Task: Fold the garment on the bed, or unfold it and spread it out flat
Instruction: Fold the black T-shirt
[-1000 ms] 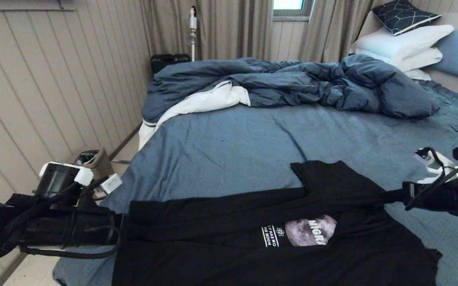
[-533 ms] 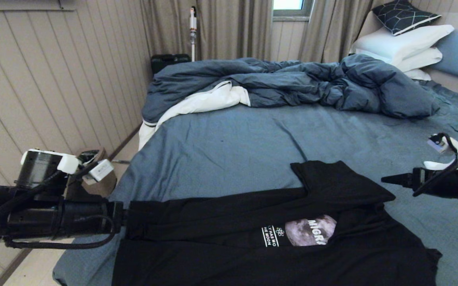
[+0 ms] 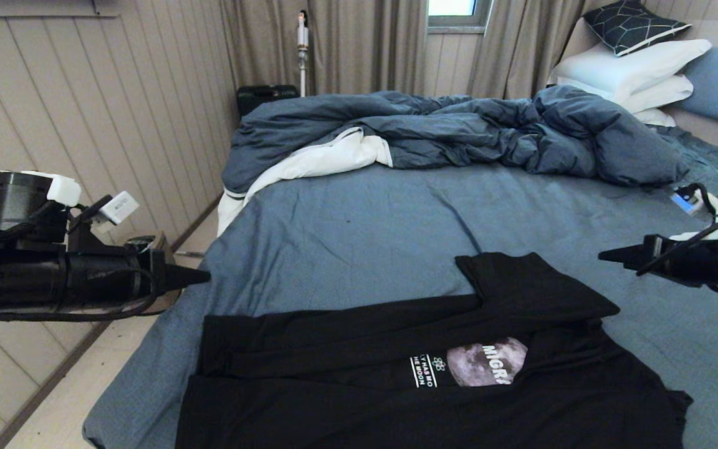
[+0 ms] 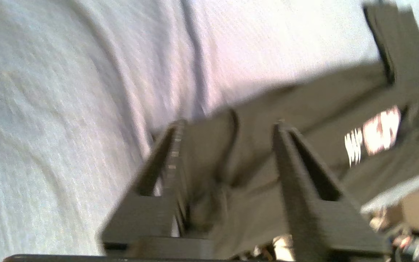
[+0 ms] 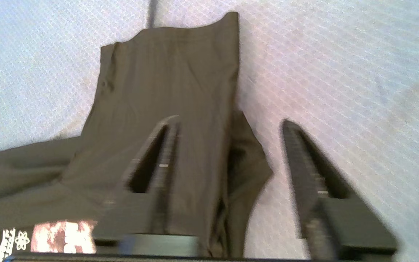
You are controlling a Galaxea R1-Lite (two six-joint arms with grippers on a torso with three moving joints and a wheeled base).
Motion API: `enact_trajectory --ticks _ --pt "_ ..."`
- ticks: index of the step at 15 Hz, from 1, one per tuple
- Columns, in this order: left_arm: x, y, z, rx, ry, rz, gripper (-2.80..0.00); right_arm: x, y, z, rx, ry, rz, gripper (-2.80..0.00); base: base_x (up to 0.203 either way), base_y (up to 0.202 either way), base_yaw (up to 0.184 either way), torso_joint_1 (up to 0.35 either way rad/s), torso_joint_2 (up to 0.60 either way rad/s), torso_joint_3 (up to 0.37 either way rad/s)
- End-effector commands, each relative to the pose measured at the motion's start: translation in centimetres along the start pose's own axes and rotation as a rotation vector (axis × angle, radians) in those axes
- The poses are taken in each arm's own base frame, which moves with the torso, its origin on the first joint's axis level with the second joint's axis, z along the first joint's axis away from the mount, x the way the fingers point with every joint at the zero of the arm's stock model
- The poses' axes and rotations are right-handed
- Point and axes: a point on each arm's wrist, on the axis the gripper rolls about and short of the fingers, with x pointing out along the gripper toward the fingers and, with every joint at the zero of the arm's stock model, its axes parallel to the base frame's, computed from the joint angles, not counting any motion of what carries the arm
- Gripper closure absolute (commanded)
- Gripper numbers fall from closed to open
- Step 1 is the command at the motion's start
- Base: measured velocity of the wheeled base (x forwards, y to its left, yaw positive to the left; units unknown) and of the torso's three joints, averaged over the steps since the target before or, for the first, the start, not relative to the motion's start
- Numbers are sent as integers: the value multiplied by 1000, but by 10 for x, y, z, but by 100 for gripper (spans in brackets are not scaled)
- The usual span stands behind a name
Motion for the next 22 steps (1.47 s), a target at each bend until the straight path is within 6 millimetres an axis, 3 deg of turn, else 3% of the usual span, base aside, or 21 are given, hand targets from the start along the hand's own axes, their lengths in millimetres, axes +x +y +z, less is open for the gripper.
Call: enact_trajectory --ticks 1,4,8,9,10,15,20,21,22 --pt "18 11 9 -43 19 24 0 18 -4 -1 10 28 15 0 0 0 0 0 0 0" --pt "43 26 11 -88 55 86 0 47 -11 -3 44 62 -1 0 0 0 0 0 0 0" --pt "56 33 12 -115 73 98 0 93 -8 -4 23 102 -32 0 0 0 0 0 0 0" --pt "56 33 12 -115 72 96 0 103 -6 -3 13 103 -43 -245 0 0 0 0 0 0" --pt "54 32 13 -112 67 93 0 111 -4 1 1 93 -63 -280 0 0 0 0 0 0" --pt "50 29 11 -109 68 82 0 140 -1 10 4 109 -71 -280 0 0 0 0 0 0" --pt "55 32 8 -118 89 66 0 163 14 10 14 108 -33 -280 0 0 0 0 0 0" --pt "55 32 8 -118 89 66 0 165 15 10 12 109 -30 -32 0 0 0 0 0 0" --pt "55 32 8 -119 91 67 0 168 18 9 10 113 -26 0 0 0 0 0 0 0"
